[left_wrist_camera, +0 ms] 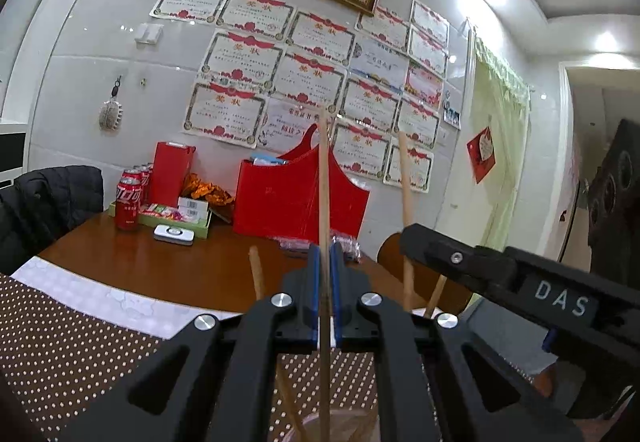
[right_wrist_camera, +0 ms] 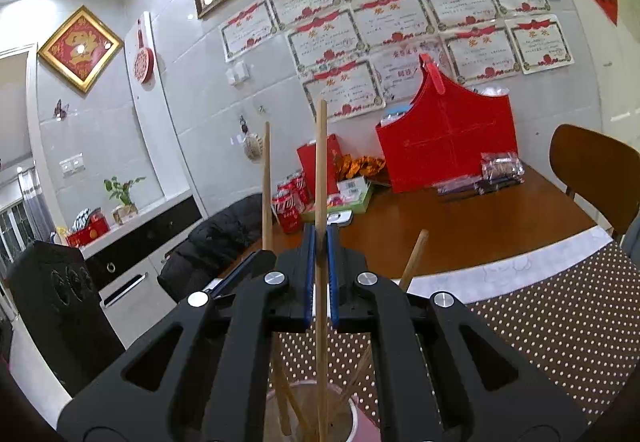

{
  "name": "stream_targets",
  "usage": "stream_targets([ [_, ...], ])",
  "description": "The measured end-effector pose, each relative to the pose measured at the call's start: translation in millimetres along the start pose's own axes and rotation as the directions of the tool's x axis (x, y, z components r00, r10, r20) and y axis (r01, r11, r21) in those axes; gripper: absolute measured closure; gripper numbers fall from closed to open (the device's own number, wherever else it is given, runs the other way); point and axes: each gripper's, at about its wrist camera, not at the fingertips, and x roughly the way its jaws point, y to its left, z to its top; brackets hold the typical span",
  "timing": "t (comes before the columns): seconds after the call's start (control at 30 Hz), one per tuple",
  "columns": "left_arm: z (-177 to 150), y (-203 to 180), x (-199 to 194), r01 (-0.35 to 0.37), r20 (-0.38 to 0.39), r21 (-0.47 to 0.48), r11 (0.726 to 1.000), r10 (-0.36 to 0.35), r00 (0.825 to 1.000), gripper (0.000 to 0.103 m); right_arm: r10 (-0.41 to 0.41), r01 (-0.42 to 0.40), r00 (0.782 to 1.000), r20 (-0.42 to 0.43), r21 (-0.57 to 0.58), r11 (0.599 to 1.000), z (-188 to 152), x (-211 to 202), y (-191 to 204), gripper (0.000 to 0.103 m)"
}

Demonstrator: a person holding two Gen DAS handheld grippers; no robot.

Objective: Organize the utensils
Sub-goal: 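Lift the chopstick with the right gripper and drop it into the pink cup, then open the right gripper and return it over the chopstick pile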

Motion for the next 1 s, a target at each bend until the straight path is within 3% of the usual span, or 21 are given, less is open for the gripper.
stream_targets([
  [0.07, -3, 2, -2, -0.014, -0.026, -0.004, 1.0, 0.014, 1.0, 0.093, -0.003, 0.003, 1.0, -0.029, 0.008, 1.0, -6, 1, -1, 0.096],
  [0.1, -4, 4, -4, -0.023, -0.044, -0.011, 1.0, 0.022, 0.999, 0.072, -0.003, 0.003, 0.999, -0.039, 0.016, 1.0, -7, -1, -2, 0.096],
  [0.13, -4, 6, -8, -0.034, -0.055, -0.016, 0.999, 0.033, 0.998, 0.061, -0.006, 0.007, 0.999, -0.039, 0.023, 1.0, -7, -4, -2, 0.088],
  [0.17, -3, 7, -12, -0.041, -0.054, -0.016, 0.999, 0.041, 0.998, 0.052, -0.009, 0.009, 1.0, -0.03, 0.029, 1.0, -6, -9, -3, 0.05],
  [0.23, 1, 5, -25, -0.049, -0.04, 0.004, 0.999, 0.049, 0.998, 0.049, -0.011, 0.009, 0.999, 0.033, 0.046, 0.999, -3, -28, -3, 0.012],
  [0.27, 4, 3, -31, -0.06, -0.042, 0.019, 0.998, 0.061, 0.997, 0.04, -0.015, 0.013, 0.999, 0.045, 0.047, 0.999, -1, -35, -2, 0.011],
  [0.4, 20, -8, -65, -0.118, -0.022, 0.086, 0.989, 0.121, 0.992, 0.023, -0.017, 0.013, 0.998, 0.064, 0.066, 0.998, 8, -57, -1, 0.006],
  [0.67, 37, -32, -124, -0.203, -0.041, 0.194, 0.96, 0.214, 0.976, 0.019, -0.059, 0.054, 0.996, 0.06, 0.076, 0.996, 17, -112, 5, 0.006],
  [1.0, 47, -53, -184, -0.29, -0.082, 0.213, 0.933, 0.313, 0.946, 0.015, -0.101, 0.102, 0.995, -0.021, 0.033, 0.994, 11, -164, 31, 0.006],
])
